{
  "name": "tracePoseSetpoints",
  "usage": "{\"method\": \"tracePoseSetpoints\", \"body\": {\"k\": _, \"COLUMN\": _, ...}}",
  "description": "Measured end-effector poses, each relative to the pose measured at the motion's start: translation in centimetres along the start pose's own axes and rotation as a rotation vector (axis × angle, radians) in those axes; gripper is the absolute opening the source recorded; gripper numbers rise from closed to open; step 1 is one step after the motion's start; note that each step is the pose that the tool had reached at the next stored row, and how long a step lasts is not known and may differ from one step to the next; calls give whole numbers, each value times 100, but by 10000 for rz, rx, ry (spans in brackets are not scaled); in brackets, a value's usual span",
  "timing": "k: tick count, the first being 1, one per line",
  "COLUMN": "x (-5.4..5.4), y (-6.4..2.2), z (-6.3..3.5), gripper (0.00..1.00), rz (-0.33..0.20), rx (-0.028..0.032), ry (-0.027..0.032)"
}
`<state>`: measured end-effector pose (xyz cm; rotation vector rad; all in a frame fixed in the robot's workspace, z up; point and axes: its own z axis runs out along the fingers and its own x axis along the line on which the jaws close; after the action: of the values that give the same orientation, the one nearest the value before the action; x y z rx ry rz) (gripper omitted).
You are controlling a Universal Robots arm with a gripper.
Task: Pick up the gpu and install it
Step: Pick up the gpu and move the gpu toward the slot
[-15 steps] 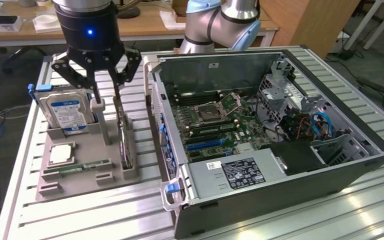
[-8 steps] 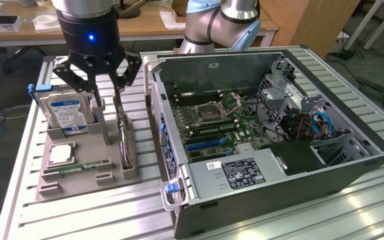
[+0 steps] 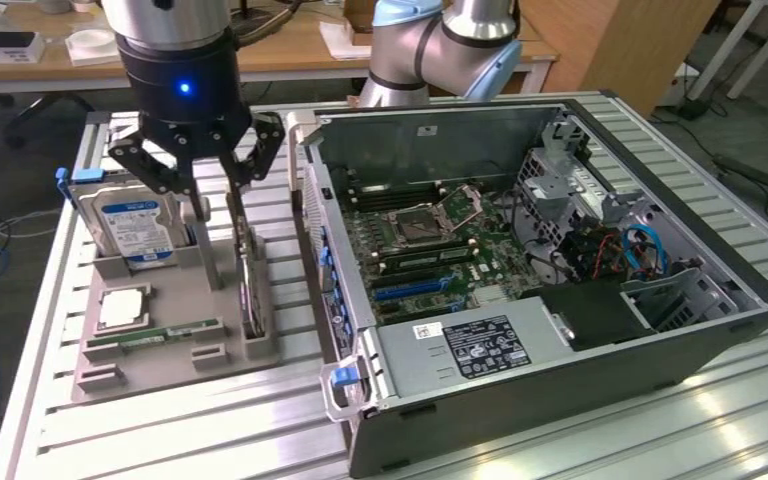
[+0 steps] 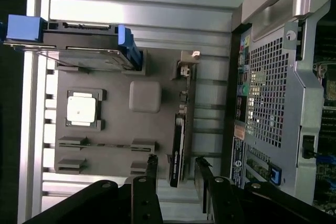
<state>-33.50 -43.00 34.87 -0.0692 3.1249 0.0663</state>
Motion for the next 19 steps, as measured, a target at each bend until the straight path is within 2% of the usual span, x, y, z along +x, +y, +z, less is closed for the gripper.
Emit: {"method": "tracePoseSetpoints", "body": {"k": 19, "x": 9, "y": -155, "z": 160, "gripper": 42, "rz": -31, "rx": -1, "ry": 1}}
